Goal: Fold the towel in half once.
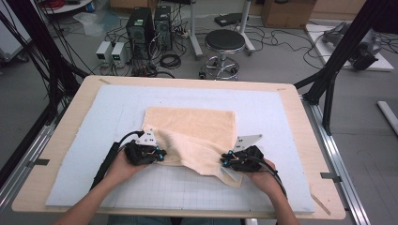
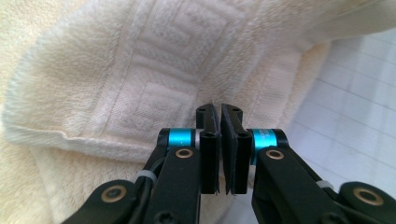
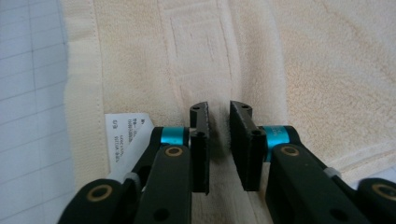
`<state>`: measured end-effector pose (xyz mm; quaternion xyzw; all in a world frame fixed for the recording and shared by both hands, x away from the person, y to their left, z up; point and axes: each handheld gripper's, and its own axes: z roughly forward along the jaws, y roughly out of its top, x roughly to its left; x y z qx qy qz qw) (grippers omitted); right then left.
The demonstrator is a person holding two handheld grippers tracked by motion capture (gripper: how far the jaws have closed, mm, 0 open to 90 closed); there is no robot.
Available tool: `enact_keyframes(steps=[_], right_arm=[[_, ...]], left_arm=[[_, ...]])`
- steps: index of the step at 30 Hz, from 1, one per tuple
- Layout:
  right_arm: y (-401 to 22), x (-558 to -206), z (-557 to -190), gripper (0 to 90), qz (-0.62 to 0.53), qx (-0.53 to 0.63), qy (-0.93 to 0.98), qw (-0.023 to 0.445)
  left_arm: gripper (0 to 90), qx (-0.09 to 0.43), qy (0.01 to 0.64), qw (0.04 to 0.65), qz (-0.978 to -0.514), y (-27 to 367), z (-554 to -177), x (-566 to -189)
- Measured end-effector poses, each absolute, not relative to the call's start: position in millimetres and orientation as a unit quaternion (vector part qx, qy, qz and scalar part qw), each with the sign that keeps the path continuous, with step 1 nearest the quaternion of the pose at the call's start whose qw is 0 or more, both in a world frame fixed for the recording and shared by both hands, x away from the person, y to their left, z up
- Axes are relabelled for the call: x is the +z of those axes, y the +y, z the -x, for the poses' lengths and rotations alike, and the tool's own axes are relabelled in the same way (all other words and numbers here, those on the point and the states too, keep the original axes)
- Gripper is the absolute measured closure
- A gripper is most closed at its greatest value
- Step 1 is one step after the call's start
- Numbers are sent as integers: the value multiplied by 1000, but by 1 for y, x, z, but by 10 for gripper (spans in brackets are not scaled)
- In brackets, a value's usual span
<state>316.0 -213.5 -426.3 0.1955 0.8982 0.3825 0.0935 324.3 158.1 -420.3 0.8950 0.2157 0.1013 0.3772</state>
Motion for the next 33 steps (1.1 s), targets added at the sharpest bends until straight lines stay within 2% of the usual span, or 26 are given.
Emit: enact_keyframes(steps=[5,13,18,23,26,28,33], right_arm=[[-215,-422,-312,843,-193,386,897,98],[-214,-408,-295,849,-166,396,898,96],[-210,-388,-274,849,-143,399,899,108],[-202,-374,-245,847,-118,414,899,84],[-197,-365,-225,772,-94,432,895,62],[-196,-361,-217,734,-88,438,893,60],[-197,-365,-231,673,-107,412,901,83]], left_arm=[[864,104,215,403,-883,172,-306,-412],[866,107,220,425,-871,205,-272,-399],[866,109,202,429,-874,220,-241,-378],[866,102,188,434,-875,232,-206,-363],[860,92,177,435,-878,236,-188,-359],[807,90,178,438,-877,239,-184,-356],[737,102,197,447,-867,238,-203,-362]])
